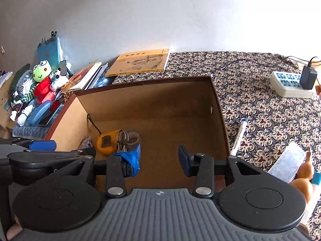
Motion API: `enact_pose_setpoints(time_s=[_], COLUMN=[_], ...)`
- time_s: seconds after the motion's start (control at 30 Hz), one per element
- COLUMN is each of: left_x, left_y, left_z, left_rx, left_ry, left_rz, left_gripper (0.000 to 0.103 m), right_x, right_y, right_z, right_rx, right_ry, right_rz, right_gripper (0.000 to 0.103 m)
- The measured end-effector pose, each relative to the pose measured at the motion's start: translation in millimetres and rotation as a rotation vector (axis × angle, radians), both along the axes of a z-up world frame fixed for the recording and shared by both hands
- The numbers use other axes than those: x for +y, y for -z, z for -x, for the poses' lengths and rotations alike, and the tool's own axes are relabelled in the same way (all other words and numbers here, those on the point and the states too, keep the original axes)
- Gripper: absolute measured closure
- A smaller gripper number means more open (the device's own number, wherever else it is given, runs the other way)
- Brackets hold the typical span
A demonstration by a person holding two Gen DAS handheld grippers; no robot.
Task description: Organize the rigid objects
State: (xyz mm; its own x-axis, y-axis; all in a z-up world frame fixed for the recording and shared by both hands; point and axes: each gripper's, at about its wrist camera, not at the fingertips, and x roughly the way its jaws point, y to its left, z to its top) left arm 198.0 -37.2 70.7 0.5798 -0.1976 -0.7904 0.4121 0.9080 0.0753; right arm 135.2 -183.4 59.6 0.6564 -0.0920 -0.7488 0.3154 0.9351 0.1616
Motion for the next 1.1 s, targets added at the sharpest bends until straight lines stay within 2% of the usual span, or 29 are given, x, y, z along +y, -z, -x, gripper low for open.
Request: enact_pose_setpoints(time_s=[1.1], left_x=[-18.0], left_y=[19.8], left_z=[-17.6], left_rx=[0.045], left_ry=[0.055], left_rz=[-0.018], left_gripper=[0.025], right_x=[-8.4], right_y=[18.2], right_z=[-9.7], right_rx=[0.035], right_ry=[0.007], right_rz=[-0.023], right_gripper=[0.078])
